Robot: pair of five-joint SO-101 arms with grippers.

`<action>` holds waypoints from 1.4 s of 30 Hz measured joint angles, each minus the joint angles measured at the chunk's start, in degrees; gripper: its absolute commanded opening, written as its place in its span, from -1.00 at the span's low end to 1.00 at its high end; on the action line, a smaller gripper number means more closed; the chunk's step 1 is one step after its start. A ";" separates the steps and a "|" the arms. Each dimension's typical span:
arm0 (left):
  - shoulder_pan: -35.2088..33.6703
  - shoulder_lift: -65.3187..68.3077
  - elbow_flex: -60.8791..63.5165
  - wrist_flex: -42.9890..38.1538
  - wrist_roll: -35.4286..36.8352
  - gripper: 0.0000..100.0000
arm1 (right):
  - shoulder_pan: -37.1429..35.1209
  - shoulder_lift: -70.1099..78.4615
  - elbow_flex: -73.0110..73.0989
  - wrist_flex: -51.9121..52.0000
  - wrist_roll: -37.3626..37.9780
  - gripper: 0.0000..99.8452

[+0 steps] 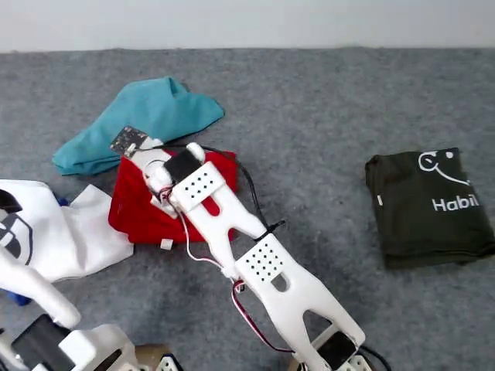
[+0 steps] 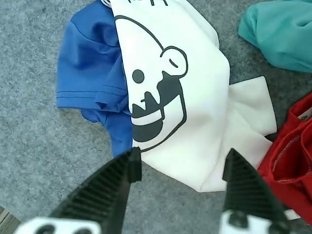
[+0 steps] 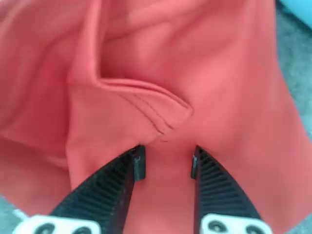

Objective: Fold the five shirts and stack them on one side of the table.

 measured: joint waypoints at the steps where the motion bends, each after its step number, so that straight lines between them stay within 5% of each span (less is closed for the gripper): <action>1: 0.00 0.00 0.00 0.00 0.00 -0.46 | -0.62 0.00 0.00 0.00 0.00 -0.68; 30: 0.00 0.00 0.00 0.00 0.00 -0.46 | -14.33 -6.42 0.00 1.67 0.09 -0.68; 42: 0.00 0.00 0.00 0.00 0.00 -0.46 | -2.73 -13.98 0.00 1.76 0.09 -0.68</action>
